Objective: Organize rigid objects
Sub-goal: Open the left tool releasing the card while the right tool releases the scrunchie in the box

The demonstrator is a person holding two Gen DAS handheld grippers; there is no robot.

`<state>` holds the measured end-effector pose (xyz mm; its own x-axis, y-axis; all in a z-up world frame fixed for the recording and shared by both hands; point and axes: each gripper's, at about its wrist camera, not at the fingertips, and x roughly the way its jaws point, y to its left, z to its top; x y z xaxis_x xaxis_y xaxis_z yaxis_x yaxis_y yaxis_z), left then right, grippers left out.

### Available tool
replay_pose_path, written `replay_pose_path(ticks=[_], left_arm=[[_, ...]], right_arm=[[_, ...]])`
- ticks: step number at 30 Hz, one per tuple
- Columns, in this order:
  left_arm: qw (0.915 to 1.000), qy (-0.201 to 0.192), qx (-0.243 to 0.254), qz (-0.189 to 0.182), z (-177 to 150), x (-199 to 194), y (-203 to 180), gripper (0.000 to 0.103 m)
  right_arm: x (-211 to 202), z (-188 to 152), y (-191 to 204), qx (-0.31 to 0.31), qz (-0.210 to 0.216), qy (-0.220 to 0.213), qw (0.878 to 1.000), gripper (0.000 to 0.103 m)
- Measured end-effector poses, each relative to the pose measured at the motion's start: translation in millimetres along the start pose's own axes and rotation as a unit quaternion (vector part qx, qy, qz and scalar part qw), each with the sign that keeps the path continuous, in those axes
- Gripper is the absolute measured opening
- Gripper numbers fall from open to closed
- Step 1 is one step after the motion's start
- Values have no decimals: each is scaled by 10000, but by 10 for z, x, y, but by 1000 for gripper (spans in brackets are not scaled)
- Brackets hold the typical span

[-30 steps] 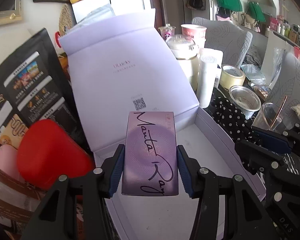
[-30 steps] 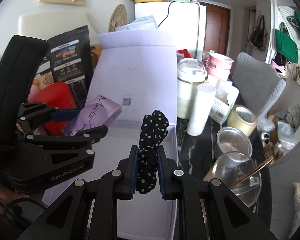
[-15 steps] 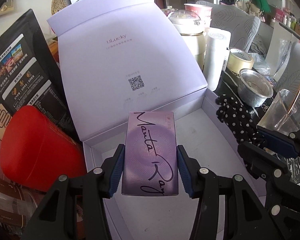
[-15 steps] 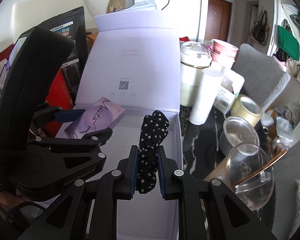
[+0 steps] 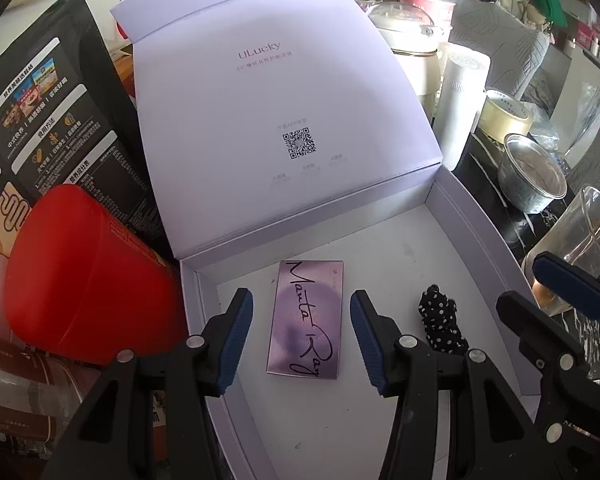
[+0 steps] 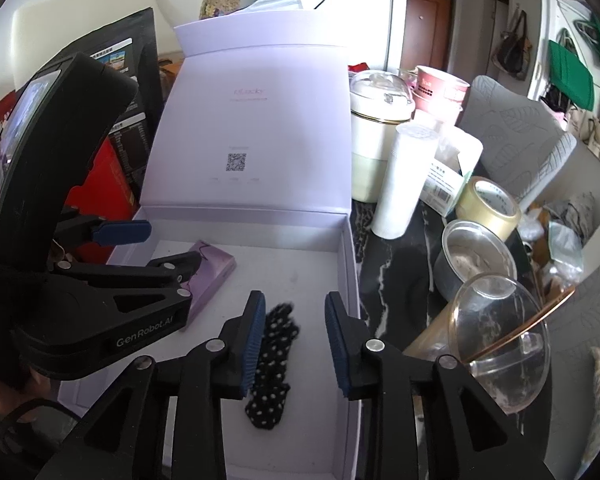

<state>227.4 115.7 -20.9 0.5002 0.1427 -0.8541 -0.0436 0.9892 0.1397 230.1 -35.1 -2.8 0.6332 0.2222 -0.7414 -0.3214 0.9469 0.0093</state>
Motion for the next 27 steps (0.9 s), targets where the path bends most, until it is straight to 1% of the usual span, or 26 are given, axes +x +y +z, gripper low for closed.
replay_pose_path(ticks=[2,4,6,7,13,18,27], left_arm=[[10000,17,-12,-6,-5,-17,4,52],[10000,-1,-11,-43,-7,-43,-1,58],[10000,-43,1,-62,-6,-68,-20,62],[10000,-58,6,-68,11,-70,-43,62],[9998,-158,-13,-135,17,-174,-86,63],[9991,-245,-157,-293,8,-307,-68,63],[9978,-504,-315,-308,8,-597,-49,63]], right_arm=[[-12,-2,-2,-4,-27,-5,10000,31],[-27,-1,-11,-1,-27,-12,10000,32],[-43,-1,-17,10,-33,-25,10000,35],[-56,-1,-18,15,-31,-36,10000,35],[-162,-6,-14,6,-37,-154,9999,35],[-254,12,-48,32,-30,-275,9996,35],[-453,20,-87,67,-90,-407,9991,35]])
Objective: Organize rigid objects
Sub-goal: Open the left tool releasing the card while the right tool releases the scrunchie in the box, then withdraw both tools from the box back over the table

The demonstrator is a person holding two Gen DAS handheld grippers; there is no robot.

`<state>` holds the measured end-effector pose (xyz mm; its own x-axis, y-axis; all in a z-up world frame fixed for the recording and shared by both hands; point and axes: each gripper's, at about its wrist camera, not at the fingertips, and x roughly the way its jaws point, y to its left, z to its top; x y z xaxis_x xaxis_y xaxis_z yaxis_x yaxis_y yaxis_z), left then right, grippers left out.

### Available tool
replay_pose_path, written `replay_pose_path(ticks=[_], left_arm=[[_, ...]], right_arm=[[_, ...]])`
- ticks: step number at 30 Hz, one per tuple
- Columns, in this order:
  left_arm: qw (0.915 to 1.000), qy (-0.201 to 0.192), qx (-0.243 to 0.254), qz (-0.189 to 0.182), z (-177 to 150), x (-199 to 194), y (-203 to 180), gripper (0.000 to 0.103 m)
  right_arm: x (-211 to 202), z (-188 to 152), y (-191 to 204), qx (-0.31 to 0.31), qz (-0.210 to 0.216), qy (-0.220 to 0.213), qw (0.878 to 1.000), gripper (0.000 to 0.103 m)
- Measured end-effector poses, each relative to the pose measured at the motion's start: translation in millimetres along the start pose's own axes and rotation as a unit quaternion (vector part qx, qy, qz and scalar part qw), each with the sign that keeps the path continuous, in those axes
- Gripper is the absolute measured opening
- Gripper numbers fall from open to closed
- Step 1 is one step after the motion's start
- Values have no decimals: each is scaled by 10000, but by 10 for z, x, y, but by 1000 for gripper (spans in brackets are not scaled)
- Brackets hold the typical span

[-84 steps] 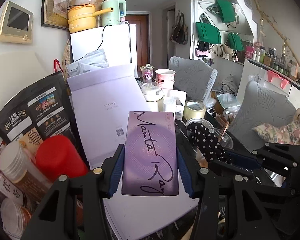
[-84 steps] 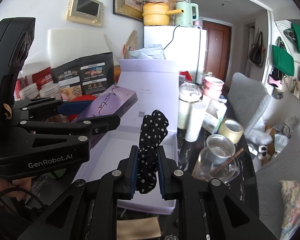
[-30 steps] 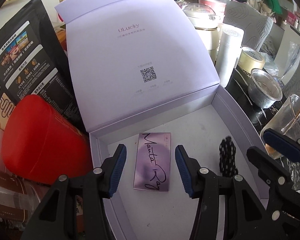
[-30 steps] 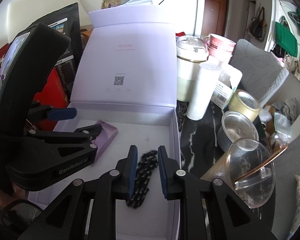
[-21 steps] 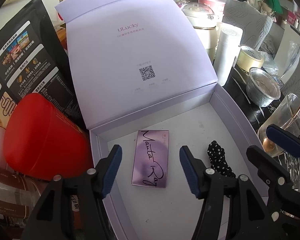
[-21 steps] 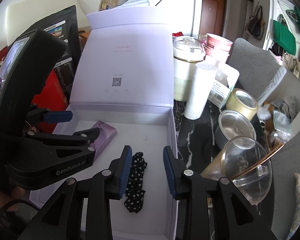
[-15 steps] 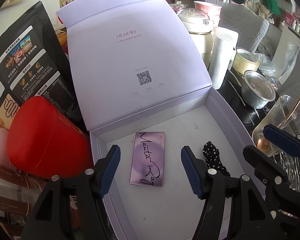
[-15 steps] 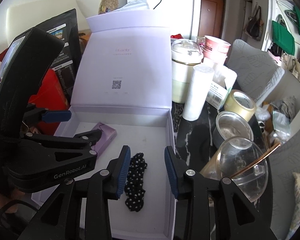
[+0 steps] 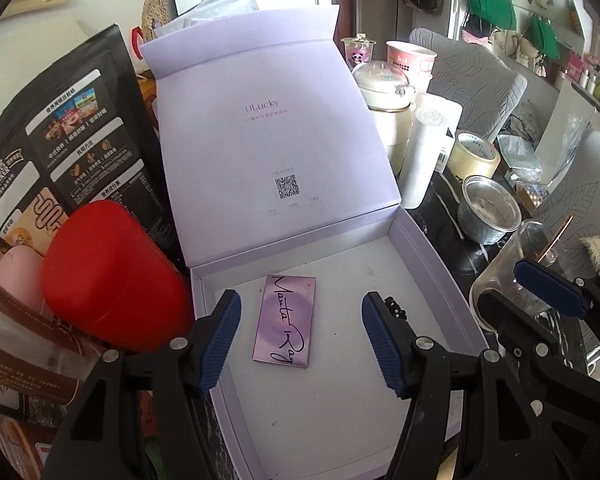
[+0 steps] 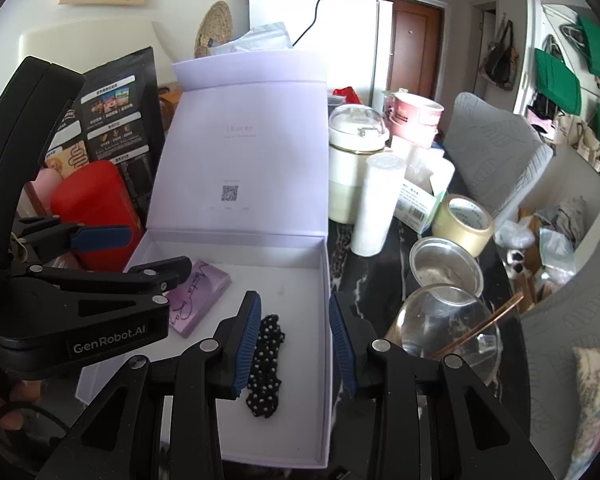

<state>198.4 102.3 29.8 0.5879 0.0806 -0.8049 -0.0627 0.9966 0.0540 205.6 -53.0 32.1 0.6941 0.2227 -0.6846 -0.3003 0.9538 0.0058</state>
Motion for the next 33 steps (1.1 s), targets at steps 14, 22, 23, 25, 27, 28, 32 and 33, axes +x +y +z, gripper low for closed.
replay_pose_path(ticks=[14,22,23,25,27,28,32,33], left_arm=[[9986,-498,97,-134,-48,-576,-97,63],[9966,-748,212,-261,-156,-893,-193,63],[9964,-771,219,-279,-167,-922,-201,63],[9960,-820,223,-291,-211,-1000,-209,63],[9955,-864,216,-324,-250,-1074,-209,63],[9953,-884,218,-340,-270,-1109,-215,63],[9944,-961,258,-360,-378,-1251,-244,63],[9942,-972,271,-365,-405,-1276,-252,63]], right_arm=[[-561,-7,64,-64,-99,-419,9991,35],[-895,-85,66,-23,-200,-649,9977,35],[-925,-91,70,-22,-212,-669,9975,35],[-1010,-121,73,-23,-238,-717,9971,35],[-1083,-156,84,-30,-255,-751,9968,35],[-1111,-170,84,-33,-260,-764,9967,35],[-1236,-244,104,-29,-265,-839,9961,39],[-1266,-266,109,-20,-261,-875,9958,39]])
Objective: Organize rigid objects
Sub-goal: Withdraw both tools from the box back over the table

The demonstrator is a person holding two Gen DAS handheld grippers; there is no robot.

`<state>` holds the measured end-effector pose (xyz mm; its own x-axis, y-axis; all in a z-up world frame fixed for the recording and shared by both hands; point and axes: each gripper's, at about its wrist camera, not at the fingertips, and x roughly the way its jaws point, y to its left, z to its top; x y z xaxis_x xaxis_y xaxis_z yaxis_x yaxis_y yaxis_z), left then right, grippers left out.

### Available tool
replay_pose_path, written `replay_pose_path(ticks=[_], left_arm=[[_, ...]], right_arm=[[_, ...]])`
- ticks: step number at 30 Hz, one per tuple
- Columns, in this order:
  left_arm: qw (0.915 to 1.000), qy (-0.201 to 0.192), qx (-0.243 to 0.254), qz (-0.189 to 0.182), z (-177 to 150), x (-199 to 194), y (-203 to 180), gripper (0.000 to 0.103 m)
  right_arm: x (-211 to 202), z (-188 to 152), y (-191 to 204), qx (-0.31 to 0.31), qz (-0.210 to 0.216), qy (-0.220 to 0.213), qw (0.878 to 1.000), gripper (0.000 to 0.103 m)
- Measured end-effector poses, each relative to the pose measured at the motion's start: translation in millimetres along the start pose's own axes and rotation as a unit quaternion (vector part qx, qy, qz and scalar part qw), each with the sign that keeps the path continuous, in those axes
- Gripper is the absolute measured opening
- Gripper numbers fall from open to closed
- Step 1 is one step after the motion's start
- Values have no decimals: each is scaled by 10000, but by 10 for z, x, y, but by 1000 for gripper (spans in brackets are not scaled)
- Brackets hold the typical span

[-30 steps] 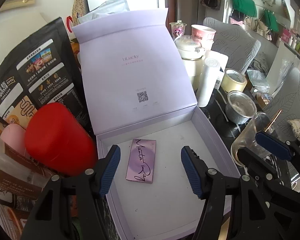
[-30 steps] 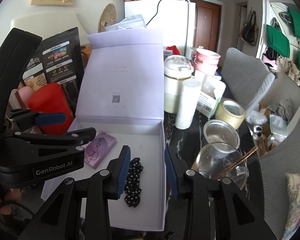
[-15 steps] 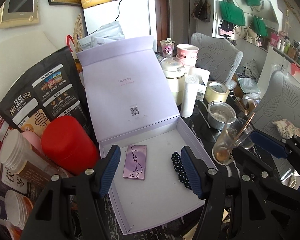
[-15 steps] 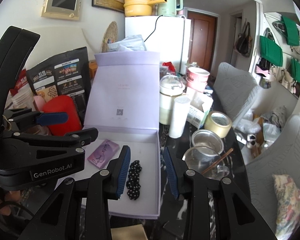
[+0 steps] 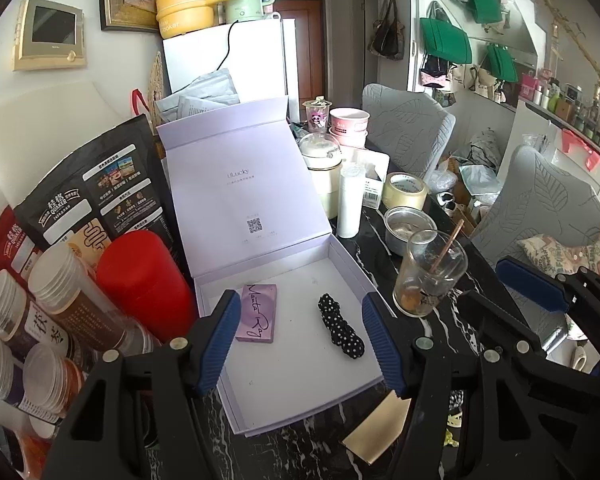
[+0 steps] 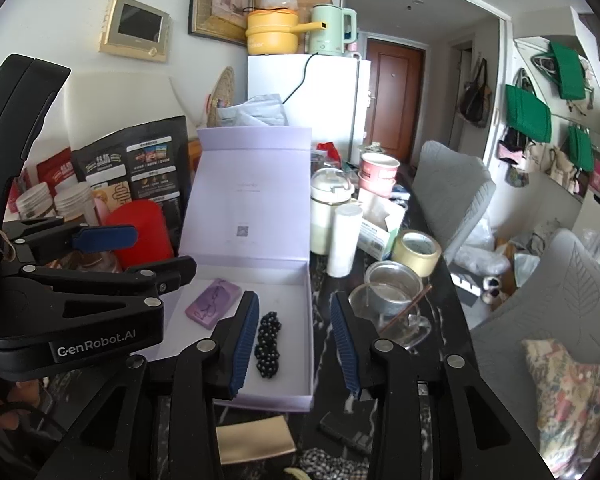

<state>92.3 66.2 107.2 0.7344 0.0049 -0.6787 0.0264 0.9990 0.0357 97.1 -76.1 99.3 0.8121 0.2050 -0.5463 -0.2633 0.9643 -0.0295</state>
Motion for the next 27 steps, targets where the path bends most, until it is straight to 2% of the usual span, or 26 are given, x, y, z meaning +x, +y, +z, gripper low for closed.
replay_pose_path(ticks=[14,17,27], left_arm=[[9997,-24,56,-243,-478,-313,-119,63],[9996,-6,63,-287,-583,-372,-139,63],[9995,100,45,-305,-909,-480,-142,63]], right_arm=[[-431,-363,79,82,-127,-35,9999,39],[-515,-442,117,83,-132,-36,9999,43],[-760,-699,270,15,-187,-44,9998,47]])
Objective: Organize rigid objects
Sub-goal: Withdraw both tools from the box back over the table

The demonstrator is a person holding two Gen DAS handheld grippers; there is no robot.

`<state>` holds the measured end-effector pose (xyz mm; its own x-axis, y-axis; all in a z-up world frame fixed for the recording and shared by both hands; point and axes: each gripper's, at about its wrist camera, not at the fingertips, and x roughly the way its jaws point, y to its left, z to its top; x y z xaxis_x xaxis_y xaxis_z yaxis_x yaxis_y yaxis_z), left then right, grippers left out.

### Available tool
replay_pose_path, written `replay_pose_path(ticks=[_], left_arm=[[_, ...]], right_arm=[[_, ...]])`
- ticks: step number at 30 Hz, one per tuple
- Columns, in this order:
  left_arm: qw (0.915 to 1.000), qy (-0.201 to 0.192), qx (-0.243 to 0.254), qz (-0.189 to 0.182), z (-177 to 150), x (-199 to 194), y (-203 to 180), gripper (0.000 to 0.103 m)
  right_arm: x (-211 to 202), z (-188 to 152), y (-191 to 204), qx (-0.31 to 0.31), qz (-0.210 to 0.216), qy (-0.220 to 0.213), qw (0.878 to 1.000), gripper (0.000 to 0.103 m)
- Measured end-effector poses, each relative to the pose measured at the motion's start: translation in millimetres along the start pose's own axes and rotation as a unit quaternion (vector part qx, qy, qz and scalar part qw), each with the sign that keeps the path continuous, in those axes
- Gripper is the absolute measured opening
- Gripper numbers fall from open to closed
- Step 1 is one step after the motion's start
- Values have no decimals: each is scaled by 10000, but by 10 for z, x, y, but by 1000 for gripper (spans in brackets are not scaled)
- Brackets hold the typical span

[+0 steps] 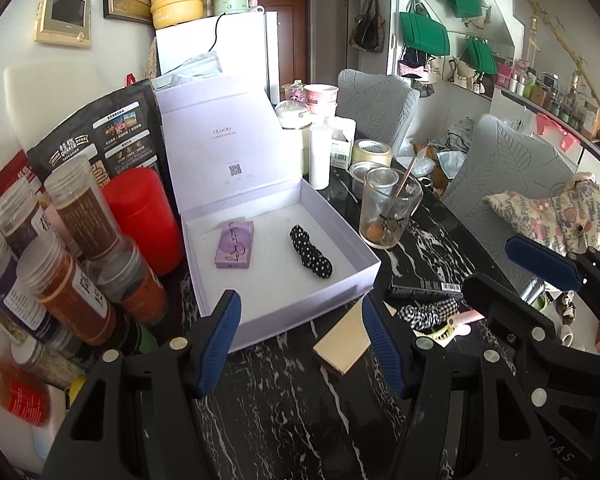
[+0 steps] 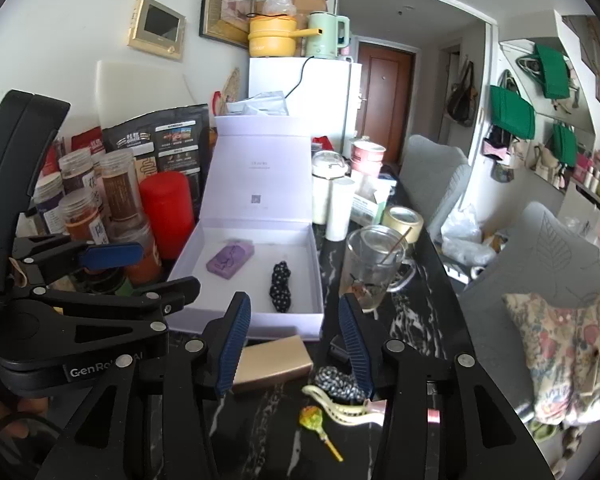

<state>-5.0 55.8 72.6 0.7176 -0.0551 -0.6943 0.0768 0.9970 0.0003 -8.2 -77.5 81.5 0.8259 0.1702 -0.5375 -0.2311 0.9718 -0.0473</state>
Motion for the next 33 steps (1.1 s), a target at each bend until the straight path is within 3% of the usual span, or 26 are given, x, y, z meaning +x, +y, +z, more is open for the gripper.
replay_pose_path(ticks=[11,14,21,33], left_arm=[[9999,132,-6,25,-328,-11,-13,63],[9998,214,-19,19,-424,27,-8,63],[9986,456,-69,-266,-640,168,-47,63],[9970,629,3,-448,-817,495,-207,63]], right_arm=[[-123,-275,88,40,9,101,9999,49],[-141,-369,95,58,22,126,9999,54],[-83,-602,38,198,84,312,9993,54],[115,-1024,-176,438,38,675,9967,55]])
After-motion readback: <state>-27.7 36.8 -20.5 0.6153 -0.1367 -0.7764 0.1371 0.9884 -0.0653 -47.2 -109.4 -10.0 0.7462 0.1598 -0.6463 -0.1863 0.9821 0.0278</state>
